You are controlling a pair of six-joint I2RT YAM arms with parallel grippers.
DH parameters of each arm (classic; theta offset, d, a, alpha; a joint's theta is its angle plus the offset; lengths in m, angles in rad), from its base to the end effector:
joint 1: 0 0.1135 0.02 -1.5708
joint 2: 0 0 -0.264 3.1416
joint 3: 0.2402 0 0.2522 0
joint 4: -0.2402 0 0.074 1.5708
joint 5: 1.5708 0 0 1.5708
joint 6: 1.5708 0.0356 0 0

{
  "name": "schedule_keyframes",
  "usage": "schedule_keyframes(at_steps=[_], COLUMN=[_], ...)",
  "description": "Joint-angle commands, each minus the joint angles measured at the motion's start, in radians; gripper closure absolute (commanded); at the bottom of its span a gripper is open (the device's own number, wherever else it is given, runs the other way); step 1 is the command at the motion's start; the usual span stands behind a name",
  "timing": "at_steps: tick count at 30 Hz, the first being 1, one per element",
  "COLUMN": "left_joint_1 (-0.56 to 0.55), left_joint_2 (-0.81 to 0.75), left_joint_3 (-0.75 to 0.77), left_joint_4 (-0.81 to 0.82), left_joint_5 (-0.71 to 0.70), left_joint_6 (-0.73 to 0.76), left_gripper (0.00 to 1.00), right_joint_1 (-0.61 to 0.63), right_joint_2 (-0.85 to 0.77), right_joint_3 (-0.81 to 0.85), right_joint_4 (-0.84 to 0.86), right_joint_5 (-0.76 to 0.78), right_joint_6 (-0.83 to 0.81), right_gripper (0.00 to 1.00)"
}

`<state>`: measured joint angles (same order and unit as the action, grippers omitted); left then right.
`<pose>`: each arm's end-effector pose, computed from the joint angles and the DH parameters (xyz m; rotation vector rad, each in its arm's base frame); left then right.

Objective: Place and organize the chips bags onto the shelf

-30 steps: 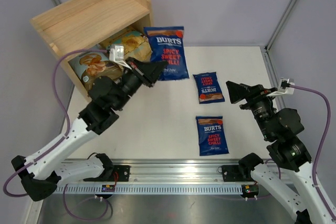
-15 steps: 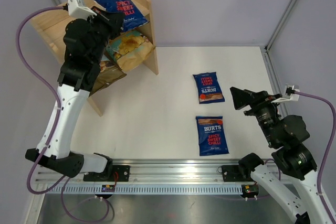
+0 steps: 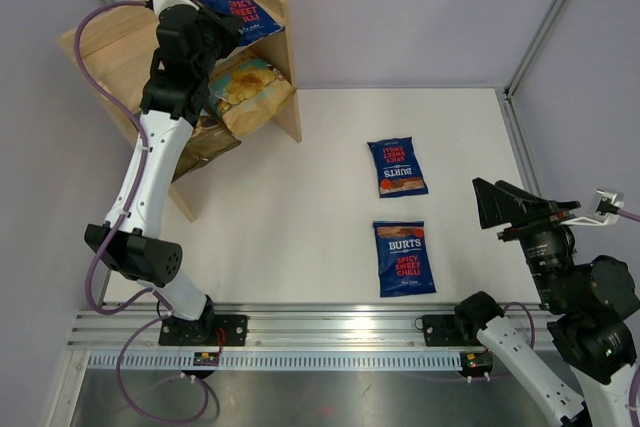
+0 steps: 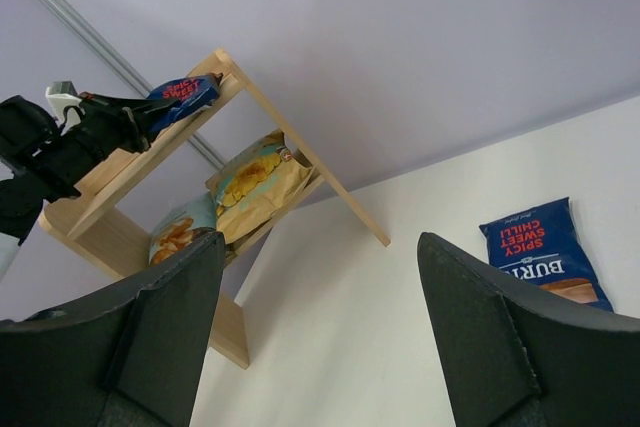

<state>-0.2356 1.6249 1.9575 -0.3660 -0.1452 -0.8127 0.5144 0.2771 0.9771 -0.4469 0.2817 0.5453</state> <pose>0.3468 -0.0779 0.5102 -0.5787 1.5433 -0.6923 0.0219 0.0010 0.4165 0.2662 1.3364 0.7110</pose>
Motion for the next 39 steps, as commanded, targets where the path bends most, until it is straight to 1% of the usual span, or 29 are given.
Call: schedule_keyframes(at_steps=[1, 5, 9, 12, 18, 19, 20, 23, 24, 26, 27, 28, 30, 31, 33, 34, 35, 36, 38, 39], left_joint_1=[0.007, 0.007, 0.007, 0.007, 0.007, 0.007, 0.007, 0.007, 0.005, 0.005, 0.005, 0.005, 0.005, 0.005, 0.005, 0.005, 0.010, 0.013, 0.015, 0.015], left_joint_2=[0.027, 0.038, 0.082, 0.093, 0.110, 0.118, 0.124, 0.128, 0.125, 0.113, 0.107, 0.104, 0.084, 0.076, 0.044, 0.035, 0.026, 0.017, 0.012, 0.003], left_joint_3=[0.060, 0.026, 0.067, 0.061, 0.093, 0.104, 0.112, 0.121, 0.119, 0.110, 0.110, 0.116, 0.121, 0.123, 0.116, 0.116, 0.116, 0.121, 0.141, 0.159], left_joint_4=[0.036, 0.081, 0.058, 0.061, 0.053, 0.050, 0.049, 0.047, 0.045, 0.041, 0.024, 0.007, -0.051, -0.071, -0.119, -0.131, -0.137, -0.142, -0.172, -0.182], left_joint_5=[-0.027, -0.089, -0.116, -0.146, -0.197, -0.200, -0.189, -0.171, -0.169, -0.168, -0.171, -0.178, -0.217, -0.232, -0.277, -0.292, -0.287, -0.280, -0.277, -0.278], left_joint_6=[-0.074, -0.115, -0.131, -0.143, -0.109, -0.099, -0.091, -0.074, -0.065, -0.052, -0.042, -0.036, -0.019, -0.010, 0.015, 0.024, 0.036, 0.056, 0.075, 0.090], left_gripper=[1.00, 1.00, 1.00, 1.00, 1.00, 0.96, 0.81, 0.71, 0.62, 0.55, 0.45, 0.39, 0.27, 0.19, 0.12, 0.01, 0.01, 0.01, 0.01, 0.01], right_joint_1=[-0.002, -0.002, -0.002, -0.002, -0.002, -0.002, -0.002, -0.002, -0.002, -0.002, -0.002, -0.001, -0.002, -0.001, -0.002, -0.002, -0.001, -0.002, -0.002, -0.002], right_joint_2=[-0.021, -0.041, -0.044, -0.041, -0.027, -0.027, -0.027, -0.021, -0.016, -0.001, 0.007, 0.014, 0.054, 0.077, 0.187, 0.279, 0.319, 0.355, 0.420, 0.438], right_joint_3=[0.044, 0.048, 0.049, 0.051, 0.048, 0.043, 0.040, 0.031, 0.029, 0.034, 0.038, 0.047, 0.061, 0.087, 0.127, 0.167, 0.179, 0.199, 0.190, 0.177], right_joint_4=[-0.038, -0.056, -0.076, -0.078, -0.084, -0.085, -0.084, -0.078, -0.078, -0.079, -0.088, -0.095, -0.130, -0.151, -0.234, -0.262, -0.300, -0.311, -0.294, -0.286], right_joint_5=[0.036, 0.017, 0.001, -0.009, -0.032, -0.036, -0.038, -0.039, -0.041, -0.044, -0.045, -0.049, -0.044, -0.049, -0.068, -0.099, -0.120, -0.156, -0.174, -0.156], right_joint_6=[-0.015, -0.002, 0.004, 0.002, 0.002, 0.004, 0.005, 0.012, 0.012, 0.008, 0.007, -0.001, -0.011, -0.024, -0.047, -0.068, -0.079, -0.093, -0.100, -0.105], right_gripper=[0.15, 0.15, 0.15, 0.15, 0.15, 0.15, 0.15, 0.15, 0.15, 0.15, 0.15, 0.15, 0.15, 0.15, 0.11, 0.10, 0.08, 0.03, 0.02, 0.00])
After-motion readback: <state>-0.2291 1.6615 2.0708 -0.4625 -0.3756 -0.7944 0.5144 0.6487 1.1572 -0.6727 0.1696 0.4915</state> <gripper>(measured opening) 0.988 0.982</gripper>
